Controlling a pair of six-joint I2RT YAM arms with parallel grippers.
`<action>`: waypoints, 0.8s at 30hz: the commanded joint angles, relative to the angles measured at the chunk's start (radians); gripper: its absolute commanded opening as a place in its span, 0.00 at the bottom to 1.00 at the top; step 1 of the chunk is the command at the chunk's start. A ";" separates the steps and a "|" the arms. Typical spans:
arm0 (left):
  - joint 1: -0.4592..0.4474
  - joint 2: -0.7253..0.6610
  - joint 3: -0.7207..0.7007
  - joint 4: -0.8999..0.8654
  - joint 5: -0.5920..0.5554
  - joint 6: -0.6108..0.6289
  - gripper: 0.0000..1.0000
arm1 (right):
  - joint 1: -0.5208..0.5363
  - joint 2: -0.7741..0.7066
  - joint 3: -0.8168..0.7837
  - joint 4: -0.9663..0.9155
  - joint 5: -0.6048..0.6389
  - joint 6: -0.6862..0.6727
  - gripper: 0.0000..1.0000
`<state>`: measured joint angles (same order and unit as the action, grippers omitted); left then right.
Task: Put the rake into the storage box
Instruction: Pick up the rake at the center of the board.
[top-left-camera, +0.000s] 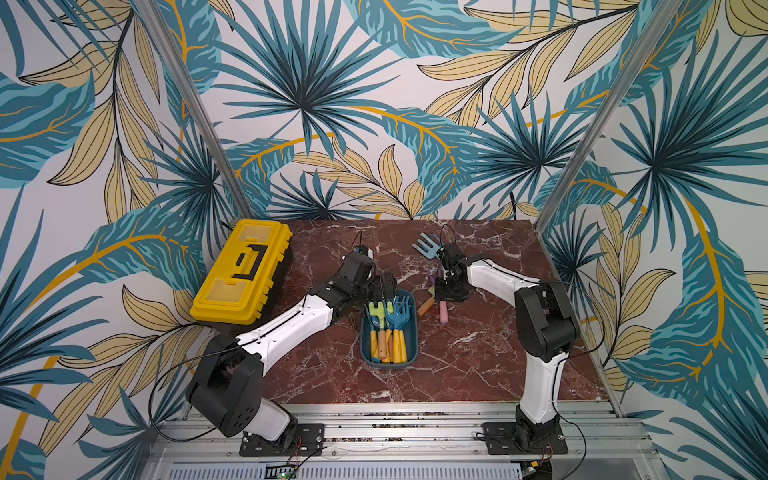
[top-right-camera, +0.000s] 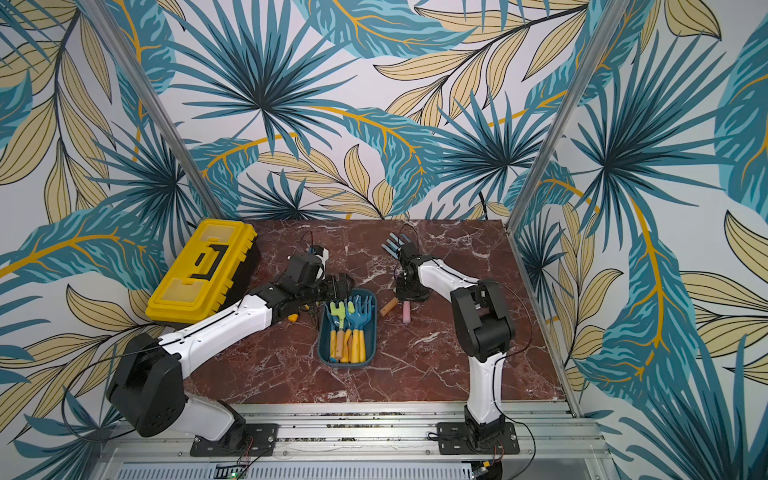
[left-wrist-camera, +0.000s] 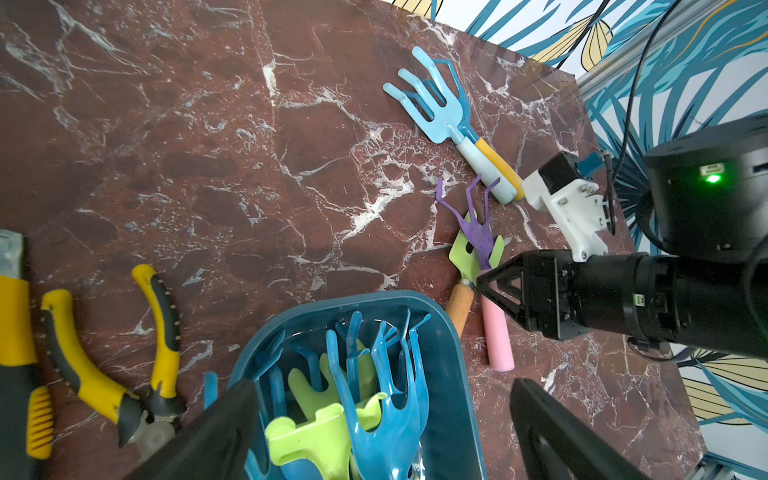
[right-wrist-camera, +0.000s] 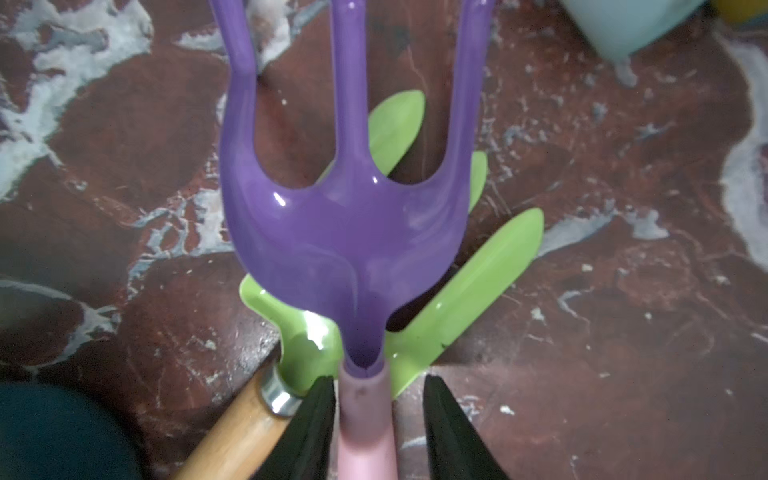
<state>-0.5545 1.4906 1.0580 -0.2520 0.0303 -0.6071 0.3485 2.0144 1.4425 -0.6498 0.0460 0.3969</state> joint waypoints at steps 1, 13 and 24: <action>0.006 0.004 -0.026 0.004 0.006 0.011 1.00 | 0.005 0.017 0.022 -0.034 0.029 -0.005 0.33; 0.010 -0.058 -0.056 0.004 -0.012 -0.012 1.00 | 0.008 -0.226 -0.093 0.005 0.007 0.015 0.22; 0.010 -0.197 -0.174 0.029 -0.080 -0.054 1.00 | 0.082 -0.503 -0.310 0.074 -0.188 0.090 0.21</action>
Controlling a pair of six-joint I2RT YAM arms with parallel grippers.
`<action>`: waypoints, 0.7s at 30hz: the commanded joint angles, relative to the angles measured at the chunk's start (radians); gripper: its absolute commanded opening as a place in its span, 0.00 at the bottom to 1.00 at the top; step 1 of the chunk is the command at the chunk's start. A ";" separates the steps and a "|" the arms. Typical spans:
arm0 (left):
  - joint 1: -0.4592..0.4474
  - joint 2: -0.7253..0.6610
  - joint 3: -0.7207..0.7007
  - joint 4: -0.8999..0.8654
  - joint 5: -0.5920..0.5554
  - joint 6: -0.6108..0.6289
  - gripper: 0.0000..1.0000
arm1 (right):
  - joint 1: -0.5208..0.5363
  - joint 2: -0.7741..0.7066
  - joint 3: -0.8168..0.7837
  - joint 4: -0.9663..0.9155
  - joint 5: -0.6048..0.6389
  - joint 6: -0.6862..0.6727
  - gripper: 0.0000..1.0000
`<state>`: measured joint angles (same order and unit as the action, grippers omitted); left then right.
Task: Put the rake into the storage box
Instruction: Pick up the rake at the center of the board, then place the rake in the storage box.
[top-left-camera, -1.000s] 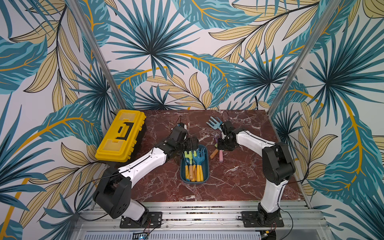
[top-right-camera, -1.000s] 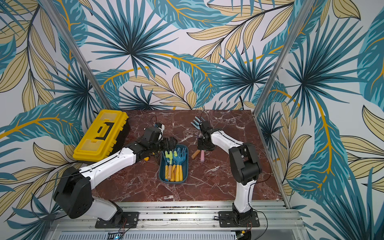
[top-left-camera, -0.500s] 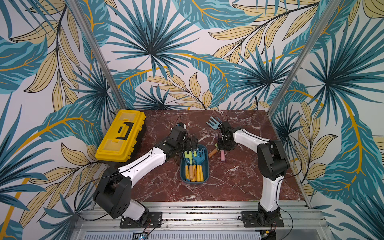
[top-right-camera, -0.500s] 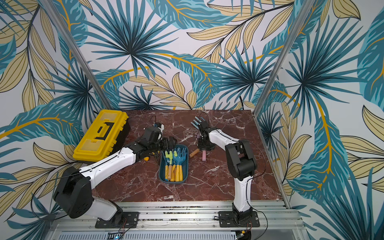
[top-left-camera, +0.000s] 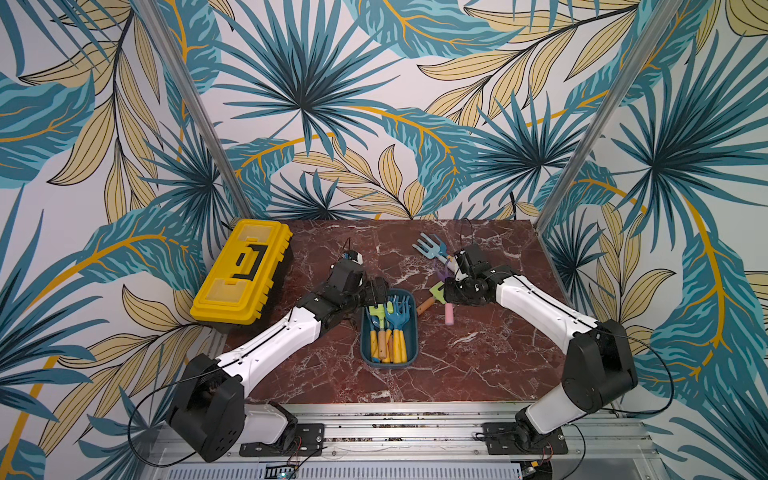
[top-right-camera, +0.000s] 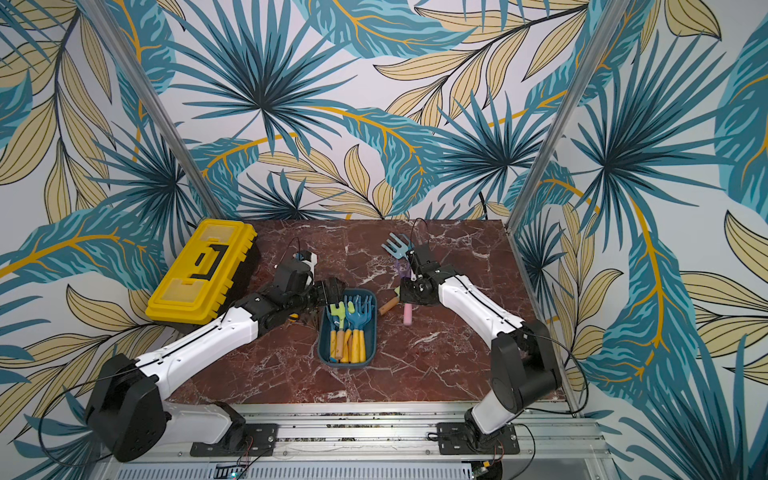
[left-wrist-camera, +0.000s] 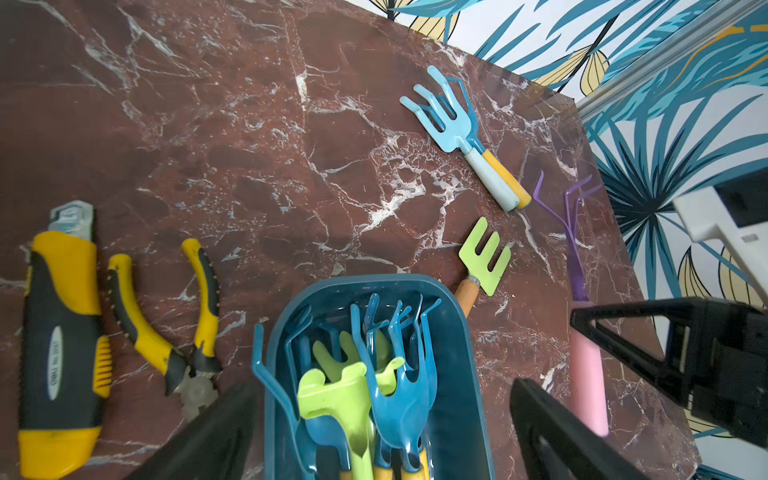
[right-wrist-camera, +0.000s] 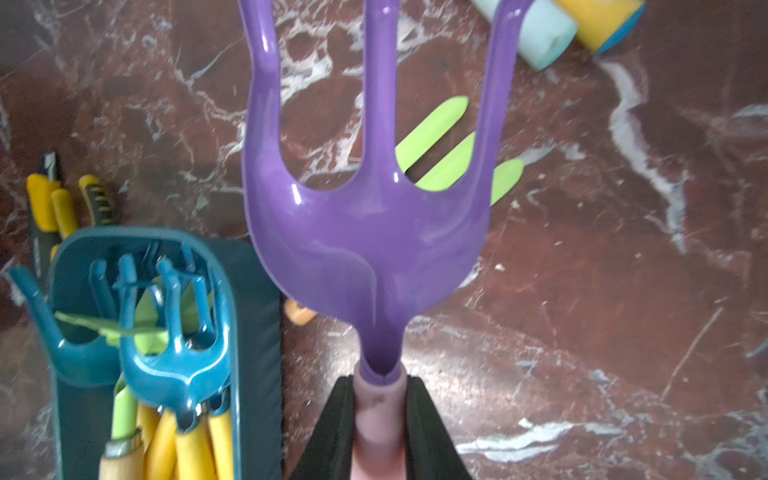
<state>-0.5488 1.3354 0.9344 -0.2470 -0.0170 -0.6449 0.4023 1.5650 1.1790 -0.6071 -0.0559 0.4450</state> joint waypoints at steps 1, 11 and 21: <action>0.004 -0.056 -0.060 0.027 -0.049 -0.019 1.00 | 0.038 -0.072 -0.062 0.039 -0.103 0.054 0.22; 0.006 -0.163 -0.137 0.008 -0.111 -0.029 1.00 | 0.212 -0.237 -0.219 0.164 -0.223 0.250 0.22; 0.007 -0.210 -0.196 0.043 -0.122 -0.041 1.00 | 0.357 -0.160 -0.208 0.228 -0.153 0.343 0.22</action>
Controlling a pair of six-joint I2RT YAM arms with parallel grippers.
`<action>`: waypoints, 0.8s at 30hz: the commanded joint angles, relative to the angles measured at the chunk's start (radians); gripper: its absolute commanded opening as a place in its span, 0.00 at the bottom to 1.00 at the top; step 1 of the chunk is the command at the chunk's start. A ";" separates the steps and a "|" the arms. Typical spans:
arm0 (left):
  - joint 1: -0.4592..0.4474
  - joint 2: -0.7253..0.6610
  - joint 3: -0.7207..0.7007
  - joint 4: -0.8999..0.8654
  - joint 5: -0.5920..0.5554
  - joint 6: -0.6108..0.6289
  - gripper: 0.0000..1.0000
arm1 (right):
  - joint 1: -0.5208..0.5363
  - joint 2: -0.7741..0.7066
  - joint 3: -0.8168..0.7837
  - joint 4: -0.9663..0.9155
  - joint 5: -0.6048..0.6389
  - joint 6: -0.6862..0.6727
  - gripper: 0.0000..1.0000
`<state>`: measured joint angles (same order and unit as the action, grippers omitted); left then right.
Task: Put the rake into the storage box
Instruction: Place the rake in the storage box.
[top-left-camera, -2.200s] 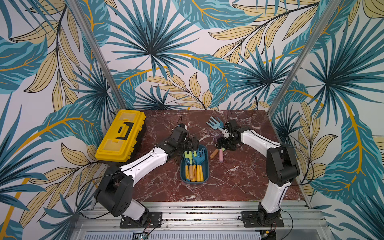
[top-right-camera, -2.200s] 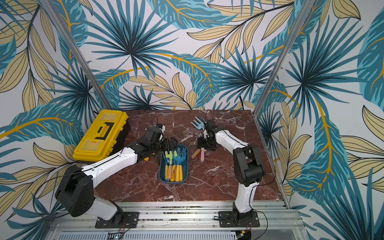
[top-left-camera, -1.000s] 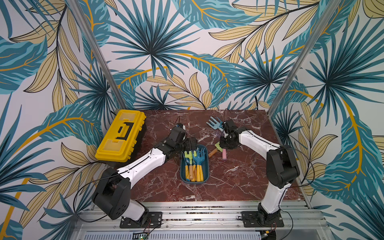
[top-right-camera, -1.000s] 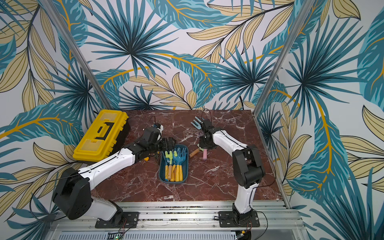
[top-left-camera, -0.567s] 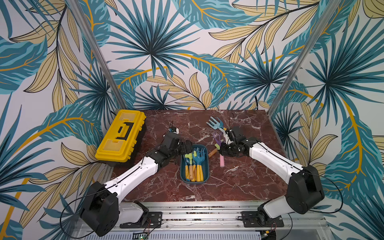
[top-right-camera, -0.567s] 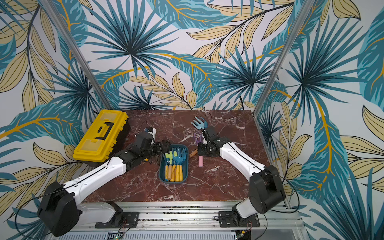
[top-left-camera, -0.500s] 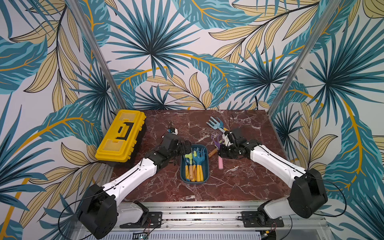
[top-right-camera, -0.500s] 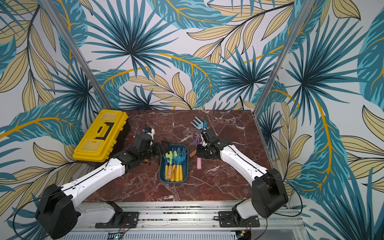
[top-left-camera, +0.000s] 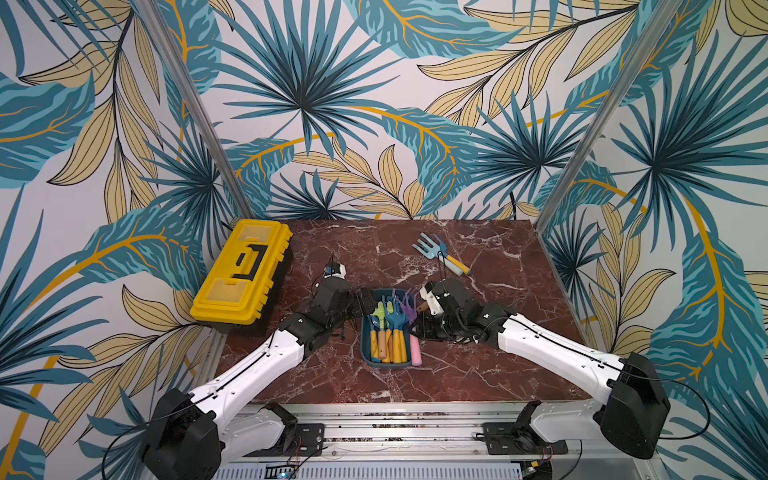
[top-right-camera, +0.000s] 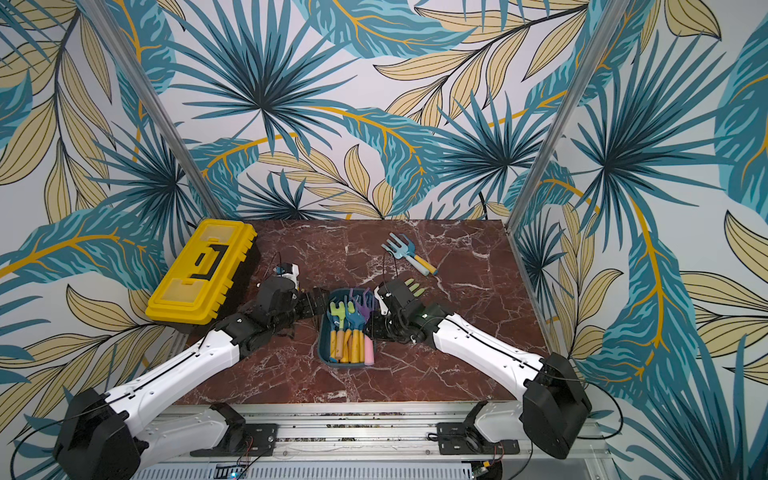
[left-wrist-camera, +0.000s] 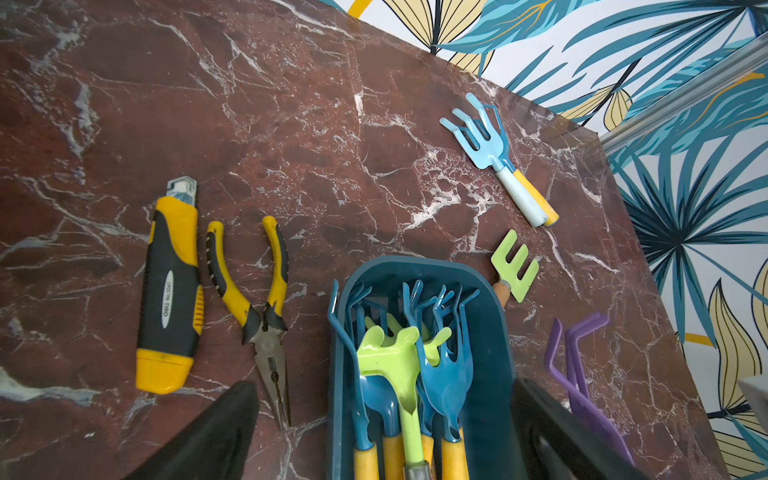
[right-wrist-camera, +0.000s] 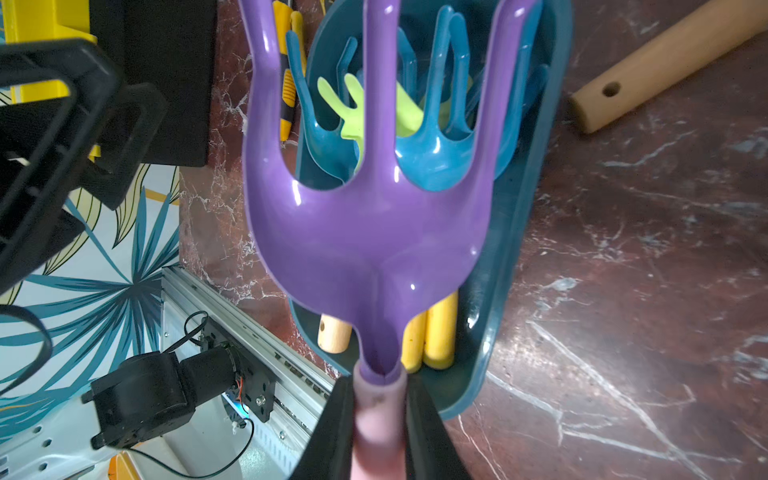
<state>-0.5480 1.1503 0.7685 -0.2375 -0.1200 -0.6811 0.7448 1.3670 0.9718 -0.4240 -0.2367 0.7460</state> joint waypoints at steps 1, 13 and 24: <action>0.006 -0.027 -0.035 0.035 -0.020 -0.007 1.00 | 0.022 0.054 0.007 0.048 0.034 0.046 0.22; 0.010 -0.066 -0.083 0.060 -0.033 -0.009 1.00 | 0.053 0.203 0.071 0.067 0.085 0.080 0.22; 0.011 -0.036 -0.080 0.082 -0.003 -0.013 1.00 | 0.082 0.259 0.075 0.050 0.161 0.081 0.28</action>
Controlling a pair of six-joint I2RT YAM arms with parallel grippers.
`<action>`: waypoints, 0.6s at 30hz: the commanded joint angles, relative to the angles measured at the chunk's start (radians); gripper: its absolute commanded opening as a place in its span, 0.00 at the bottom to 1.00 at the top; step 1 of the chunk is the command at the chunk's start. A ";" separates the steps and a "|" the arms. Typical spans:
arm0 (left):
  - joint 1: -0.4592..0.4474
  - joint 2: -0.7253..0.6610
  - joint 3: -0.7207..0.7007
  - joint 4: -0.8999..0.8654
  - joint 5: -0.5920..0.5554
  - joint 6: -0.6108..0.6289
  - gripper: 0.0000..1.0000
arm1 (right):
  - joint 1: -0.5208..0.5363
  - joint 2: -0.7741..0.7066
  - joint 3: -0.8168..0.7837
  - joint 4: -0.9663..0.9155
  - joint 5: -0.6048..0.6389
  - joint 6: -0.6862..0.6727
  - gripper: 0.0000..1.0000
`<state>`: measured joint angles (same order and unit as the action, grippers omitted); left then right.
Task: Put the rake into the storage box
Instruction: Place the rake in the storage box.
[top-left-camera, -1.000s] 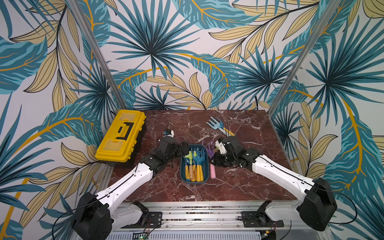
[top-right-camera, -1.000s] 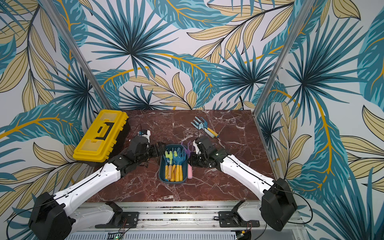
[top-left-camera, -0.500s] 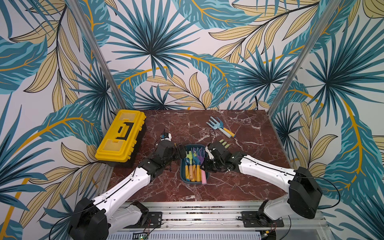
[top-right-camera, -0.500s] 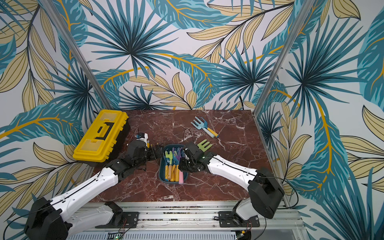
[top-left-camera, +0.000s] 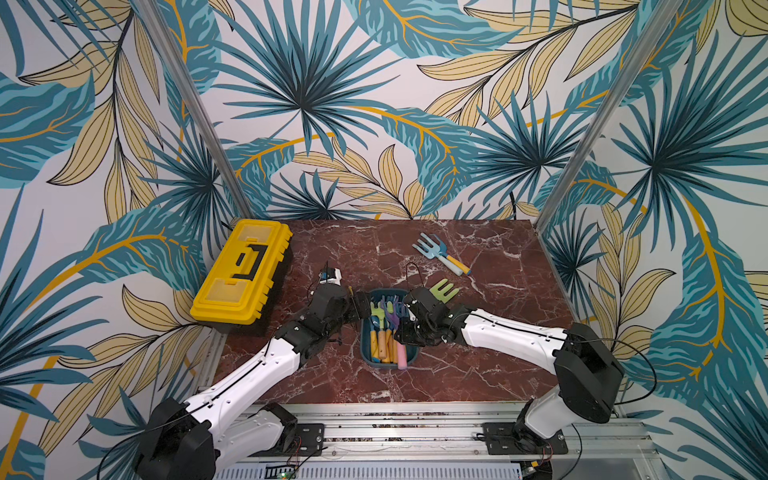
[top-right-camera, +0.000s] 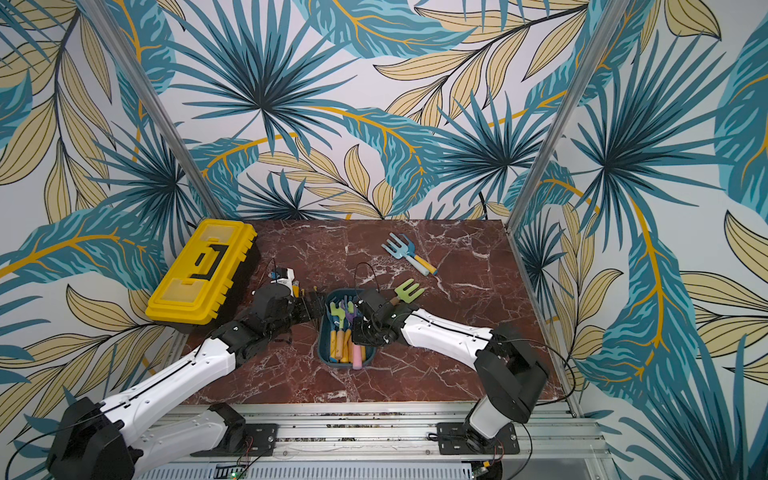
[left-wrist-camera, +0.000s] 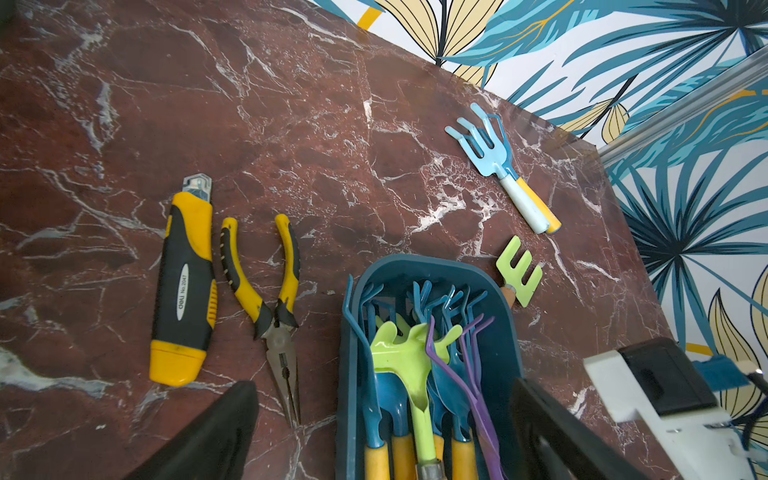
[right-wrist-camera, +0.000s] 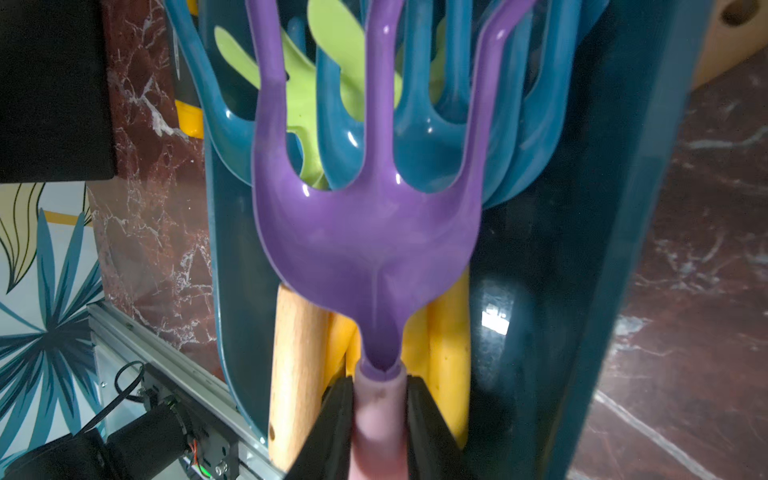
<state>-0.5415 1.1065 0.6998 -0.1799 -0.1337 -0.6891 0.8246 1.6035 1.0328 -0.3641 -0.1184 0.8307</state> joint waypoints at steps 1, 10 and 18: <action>0.005 0.011 -0.008 0.022 0.015 -0.005 1.00 | 0.002 0.018 0.014 -0.012 0.052 -0.007 0.27; 0.005 0.035 0.017 0.011 0.035 -0.001 1.00 | -0.002 -0.004 0.064 -0.045 0.142 -0.053 0.25; 0.005 0.046 0.027 0.007 0.045 -0.001 1.00 | -0.005 0.084 0.114 -0.056 0.164 -0.084 0.26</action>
<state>-0.5415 1.1458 0.7006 -0.1764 -0.0963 -0.6888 0.8204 1.6455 1.1381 -0.3985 0.0299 0.7734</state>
